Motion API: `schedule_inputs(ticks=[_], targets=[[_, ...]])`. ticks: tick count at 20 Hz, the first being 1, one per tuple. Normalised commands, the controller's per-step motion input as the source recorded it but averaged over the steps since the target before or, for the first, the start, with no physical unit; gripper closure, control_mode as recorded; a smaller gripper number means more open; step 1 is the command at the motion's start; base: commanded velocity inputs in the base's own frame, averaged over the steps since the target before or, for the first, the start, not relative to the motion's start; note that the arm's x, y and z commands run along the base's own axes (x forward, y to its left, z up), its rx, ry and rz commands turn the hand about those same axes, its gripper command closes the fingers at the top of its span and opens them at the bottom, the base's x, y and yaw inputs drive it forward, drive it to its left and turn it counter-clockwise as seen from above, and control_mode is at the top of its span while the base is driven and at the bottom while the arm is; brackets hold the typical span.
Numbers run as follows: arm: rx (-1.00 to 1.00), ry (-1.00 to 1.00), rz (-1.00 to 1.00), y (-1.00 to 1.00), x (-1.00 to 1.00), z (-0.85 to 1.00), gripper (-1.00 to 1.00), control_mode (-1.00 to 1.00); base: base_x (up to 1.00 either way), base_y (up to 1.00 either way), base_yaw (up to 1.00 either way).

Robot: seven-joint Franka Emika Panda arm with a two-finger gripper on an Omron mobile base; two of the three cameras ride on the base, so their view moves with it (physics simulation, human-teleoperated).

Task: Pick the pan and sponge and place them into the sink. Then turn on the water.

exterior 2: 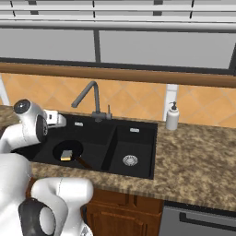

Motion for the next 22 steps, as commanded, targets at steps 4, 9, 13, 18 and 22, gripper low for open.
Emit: schedule_inputs(ticks=[4, 9, 13, 18, 22], targets=[[0.0, -0.18, 0.0, -0.52, -0.47, 0.04, -1.0, -1.0, 0.0, 0.0, 0.0], [0.0, -0.11, 0.0, -0.39, -0.43, 0.08, -1.0, -1.0, 0.0, 0.0, 0.0], [0.0, -0.08, 0.0, -0.59, -0.17, 0.08, -1.0, -1.0, 0.0, 0.0, 0.0], [0.04, -0.09, 0.01, -0.69, -0.12, 0.06, -1.0, -1.0, 0.0, 0.0, 0.0], [0.03, -0.1, 0.0, -0.63, -0.07, 0.0, -1.0, -1.0, 0.0, 0.0, 0.0]])
